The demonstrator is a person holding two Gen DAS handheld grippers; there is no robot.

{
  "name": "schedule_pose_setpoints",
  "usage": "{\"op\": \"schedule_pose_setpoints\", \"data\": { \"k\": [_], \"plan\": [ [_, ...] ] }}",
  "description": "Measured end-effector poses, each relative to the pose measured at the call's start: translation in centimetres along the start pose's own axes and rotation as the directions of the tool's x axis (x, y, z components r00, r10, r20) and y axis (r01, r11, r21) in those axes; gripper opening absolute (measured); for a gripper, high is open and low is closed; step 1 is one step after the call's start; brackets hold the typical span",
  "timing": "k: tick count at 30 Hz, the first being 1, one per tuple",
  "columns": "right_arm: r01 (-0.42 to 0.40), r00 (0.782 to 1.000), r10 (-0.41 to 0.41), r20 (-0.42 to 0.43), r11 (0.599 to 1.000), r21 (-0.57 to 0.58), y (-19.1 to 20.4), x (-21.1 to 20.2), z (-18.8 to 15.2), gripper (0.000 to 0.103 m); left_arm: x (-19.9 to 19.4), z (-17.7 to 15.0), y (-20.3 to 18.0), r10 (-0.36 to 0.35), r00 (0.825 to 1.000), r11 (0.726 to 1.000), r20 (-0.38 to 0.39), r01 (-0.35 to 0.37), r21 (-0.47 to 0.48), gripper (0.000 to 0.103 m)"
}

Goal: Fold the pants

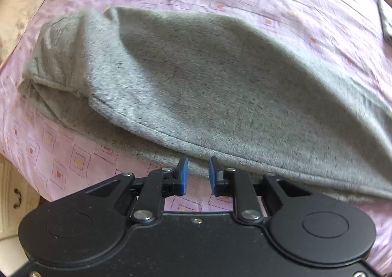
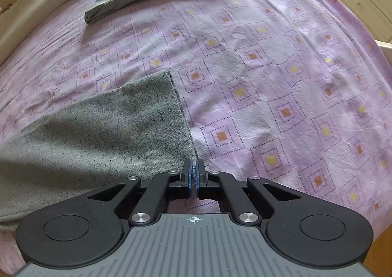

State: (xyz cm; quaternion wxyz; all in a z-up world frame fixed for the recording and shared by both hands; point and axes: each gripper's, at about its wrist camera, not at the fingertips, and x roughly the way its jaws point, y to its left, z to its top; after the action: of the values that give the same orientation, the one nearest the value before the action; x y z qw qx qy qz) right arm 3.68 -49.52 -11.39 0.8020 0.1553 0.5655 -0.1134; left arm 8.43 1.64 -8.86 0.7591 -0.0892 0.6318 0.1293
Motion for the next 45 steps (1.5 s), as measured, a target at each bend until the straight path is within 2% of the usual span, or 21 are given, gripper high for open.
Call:
{"op": "schedule_pose_setpoints", "data": {
  "k": [5, 7, 10, 14, 18, 22, 28, 32, 36, 38, 39, 40, 44, 45],
  "plan": [
    [0.002, 1.0, -0.002, 0.002, 1.0, -0.012, 0.2, 0.0, 0.1, 0.003, -1.0, 0.8, 4.3, 0.04, 0.999, 0.995, 0.014, -0.038, -0.091, 0.03],
    [0.001, 1.0, -0.001, 0.005, 1.0, -0.008, 0.3, 0.0, 0.3, 0.007, -1.6, 1.1, 6.6, 0.063, 0.998, 0.989, 0.027, -0.059, -0.135, 0.041],
    [0.014, 1.0, -0.014, 0.022, 1.0, 0.001, 0.5, -0.5, 0.5, 0.007, -2.3, 1.6, 9.9, 0.091, 0.995, 0.979, 0.044, -0.081, -0.187, 0.052],
    [0.05, 0.994, -0.05, 0.097, 0.999, 0.005, 1.4, -2.1, 0.3, 0.007, -1.9, 2.5, 13.3, 0.128, 0.991, 0.971, 0.046, -0.116, -0.21, 0.052],
    [0.061, 0.986, -0.06, 0.158, 0.998, -0.002, 3.5, -3.8, -0.4, 0.007, -0.7, 3.7, 16.6, 0.107, 0.993, 0.964, 0.046, -0.093, -0.247, 0.058],
    [0.047, 0.984, -0.045, 0.172, 0.999, -0.009, 7.5, -4.8, -1.7, 0.007, 0.6, 4.8, 19.6, 0.061, 0.998, 0.96, 0.023, -0.052, -0.274, 0.061],
    [-0.003, 0.987, 0.01, 0.161, 0.999, -0.039, 16.7, -5.7, -4.4, 0.007, 2.8, 7.5, 23.9, 0.016, 0.999, 0.953, 0.031, -0.006, -0.303, 0.068],
    [-0.074, 0.985, 0.083, 0.15, 0.995, -0.067, 22.8, -6.4, -6.4, 0.007, 4.3, 9.3, 26.4, 0.009, 1.0, 0.951, 0.024, -0.001, -0.309, 0.068],
    [-0.162, 0.978, 0.176, 0.108, 0.979, -0.125, 28.4, -6.7, -8.9, 0.008, 6.3, 10.7, 27.7, -0.01, 1.0, 0.962, -0.024, 0.003, -0.274, 0.069],
    [-0.211, 0.972, 0.224, 0.074, 0.966, -0.153, 31.0, -6.5, -10.3, 0.008, 6.9, 11.0, 28.2, -0.032, 0.999, 0.961, -0.041, 0.02, -0.278, 0.065],
    [-0.236, 0.967, 0.248, 0.052, 0.957, -0.171, 32.5, -6.4, -11.1, 0.008, 7.0, 11.1, 28.4, -0.031, 0.999, 0.962, -0.04, 0.019, -0.274, 0.046],
    [-0.254, 0.964, 0.264, 0.035, 0.949, -0.188, 33.7, -6.4, -11.6, 0.008, 6.9, 11.2, 28.4, -0.015, 0.999, 0.965, -0.044, 0.003, -0.263, 0.022],
    [-0.323, 0.946, 0.322, -0.05, 0.907, -0.271, 38.9, -5.9, -13.8, 0.011, 5.1, 11.4, 29.0, -0.037, 0.999, 0.977, -0.008, 0.034, -0.213, 0.019],
    [-0.339, 0.94, 0.334, -0.068, 0.893, -0.297, 40.2, -5.8, -14.3, 0.016, 4.4, 11.4, 29.1, -0.037, 0.999, 0.979, 0.006, 0.038, -0.198, 0.019]
  ]
}}
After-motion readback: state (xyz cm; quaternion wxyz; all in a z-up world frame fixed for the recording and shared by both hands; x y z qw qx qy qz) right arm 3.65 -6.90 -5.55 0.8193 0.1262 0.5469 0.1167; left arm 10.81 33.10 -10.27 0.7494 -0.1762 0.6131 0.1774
